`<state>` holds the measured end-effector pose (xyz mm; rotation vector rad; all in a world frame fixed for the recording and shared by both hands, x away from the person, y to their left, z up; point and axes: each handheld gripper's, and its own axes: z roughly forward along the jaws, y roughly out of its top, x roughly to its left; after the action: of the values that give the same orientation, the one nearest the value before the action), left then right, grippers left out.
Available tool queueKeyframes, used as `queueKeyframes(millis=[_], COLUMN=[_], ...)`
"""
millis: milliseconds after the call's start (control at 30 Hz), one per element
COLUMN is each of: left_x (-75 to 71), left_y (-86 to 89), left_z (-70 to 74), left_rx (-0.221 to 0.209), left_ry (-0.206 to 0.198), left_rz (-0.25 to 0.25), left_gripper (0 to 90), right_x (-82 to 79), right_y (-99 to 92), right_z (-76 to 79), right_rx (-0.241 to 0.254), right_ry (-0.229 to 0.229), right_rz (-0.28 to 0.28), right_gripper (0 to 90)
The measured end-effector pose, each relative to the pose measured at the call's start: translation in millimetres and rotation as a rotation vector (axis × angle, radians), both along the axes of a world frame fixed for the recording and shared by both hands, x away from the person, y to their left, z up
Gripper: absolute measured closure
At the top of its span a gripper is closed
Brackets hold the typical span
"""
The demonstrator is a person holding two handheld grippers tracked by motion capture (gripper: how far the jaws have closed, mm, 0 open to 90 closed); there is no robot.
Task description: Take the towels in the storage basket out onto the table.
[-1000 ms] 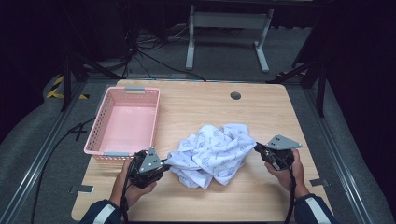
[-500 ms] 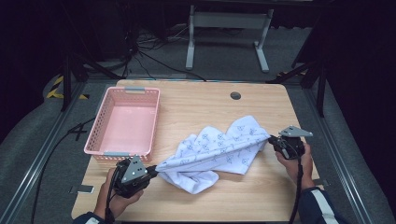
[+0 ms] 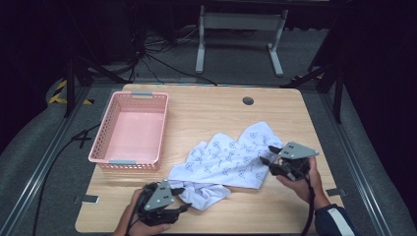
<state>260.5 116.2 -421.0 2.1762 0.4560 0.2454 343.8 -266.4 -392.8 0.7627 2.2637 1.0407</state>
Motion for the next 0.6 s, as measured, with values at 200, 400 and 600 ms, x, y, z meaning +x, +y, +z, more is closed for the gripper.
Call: queueKeyframes(millis=[200,400,600], left_x=[7.8,26.8,31.1], left_y=[-38.9,-47.4,-30.2], left_z=[-19.7,-36.9,-38.1], left_rx=[0.072,0.168,0.255], left_ry=[0.027,0.048,0.010], left_rz=[-0.087,-0.090,-0.076], left_gripper=[42.7,52.8,71.0], right_x=[-19.5,-13.4,-5.1], right_y=[46.1,75.4,59.0], right_z=[-16.3,-53.0,-53.4], right_rx=[-0.022,-0.215,-0.286], right_ry=[0.094,0.138,0.077], right_rz=[0.264,0.278,0.217], right_gripper=[42.9,41.0,79.6])
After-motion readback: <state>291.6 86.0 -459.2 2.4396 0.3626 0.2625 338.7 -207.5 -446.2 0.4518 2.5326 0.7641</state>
